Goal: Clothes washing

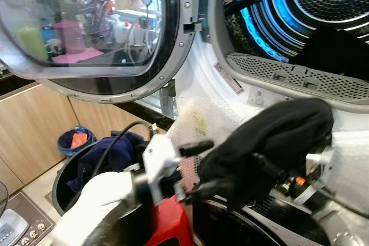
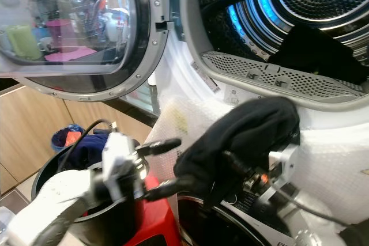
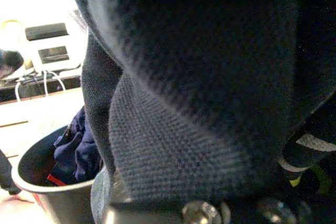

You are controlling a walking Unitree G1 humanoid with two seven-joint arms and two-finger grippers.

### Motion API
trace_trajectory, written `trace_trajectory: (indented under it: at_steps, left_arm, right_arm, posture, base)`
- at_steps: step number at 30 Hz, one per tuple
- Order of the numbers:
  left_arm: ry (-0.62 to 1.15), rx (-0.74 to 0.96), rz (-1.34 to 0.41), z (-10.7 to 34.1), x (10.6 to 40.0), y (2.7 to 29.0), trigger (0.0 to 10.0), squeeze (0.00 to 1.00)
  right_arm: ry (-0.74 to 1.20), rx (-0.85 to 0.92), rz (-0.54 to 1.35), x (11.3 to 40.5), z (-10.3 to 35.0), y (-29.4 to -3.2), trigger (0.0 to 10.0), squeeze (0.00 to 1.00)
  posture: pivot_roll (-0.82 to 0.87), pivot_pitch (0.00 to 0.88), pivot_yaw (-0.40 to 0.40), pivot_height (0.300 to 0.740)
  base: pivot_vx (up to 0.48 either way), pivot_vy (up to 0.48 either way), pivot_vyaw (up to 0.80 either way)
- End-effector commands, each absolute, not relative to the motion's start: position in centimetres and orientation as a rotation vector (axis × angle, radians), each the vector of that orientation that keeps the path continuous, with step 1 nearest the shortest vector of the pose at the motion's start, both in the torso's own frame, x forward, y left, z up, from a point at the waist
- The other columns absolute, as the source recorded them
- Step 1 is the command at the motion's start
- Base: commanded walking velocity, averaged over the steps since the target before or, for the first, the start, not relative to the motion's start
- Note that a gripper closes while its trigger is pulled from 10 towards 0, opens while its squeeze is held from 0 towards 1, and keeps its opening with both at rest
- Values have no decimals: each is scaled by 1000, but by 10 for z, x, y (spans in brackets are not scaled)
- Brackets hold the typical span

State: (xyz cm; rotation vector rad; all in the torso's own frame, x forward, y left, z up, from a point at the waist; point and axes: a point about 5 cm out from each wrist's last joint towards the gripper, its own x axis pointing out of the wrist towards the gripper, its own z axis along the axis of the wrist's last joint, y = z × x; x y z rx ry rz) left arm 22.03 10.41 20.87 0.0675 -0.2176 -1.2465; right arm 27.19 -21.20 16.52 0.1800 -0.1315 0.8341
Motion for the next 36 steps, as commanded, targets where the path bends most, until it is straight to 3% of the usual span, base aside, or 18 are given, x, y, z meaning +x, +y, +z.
trace_trajectory:
  at_steps: [1, 6, 7, 15, 25, 30, 36]
  left_arm:
    - [-238, 71, -1255, 216, 216, 109, 10000, 0]
    - [-216, 64, -1259, 219, 210, 119, 10000, 0]
    - [-182, 45, -1232, 218, 205, 127, 10000, 0]
    - [-145, 6, -1193, 216, 188, 134, 10000, 0]
    - [-108, -2, -1172, 212, 175, 136, 10000, 0]
    - [-99, -16, -1155, 212, 168, 135, 10000, 0]
    - [-73, -39, -1154, 214, 151, 129, 10000, 0]
  right_arm:
    - [-173, 169, 841, 275, 174, -217, 0, 0]
    - [-198, 166, 872, 279, 181, -219, 0, 0]
    - [-213, 226, 868, 298, 205, -221, 10000, 0]
    - [-285, 264, 977, 325, 262, -219, 10000, 0]
    - [-288, 284, 1026, 336, 287, -219, 10000, 0]
    - [-260, 346, 946, 357, 320, -211, 10000, 0]
    - [-224, 362, 753, 385, 359, -208, 10000, 0]
  posture:
    - [69, 0, -31, 740]
    - [76, 0, -36, 740]
    - [103, 0, -63, 740]
    - [127, 0, -102, 740]
    - [140, 0, -121, 740]
    - [129, 4, -130, 740]
    - [112, 73, -153, 740]
  base:
    - [0, 0, 0]
    - [0, 0, 0]
    - [0, 0, 0]
    - [0, 0, 0]
    - [0, 0, 0]
    - [0, 0, 0]
    - [0, 0, 0]
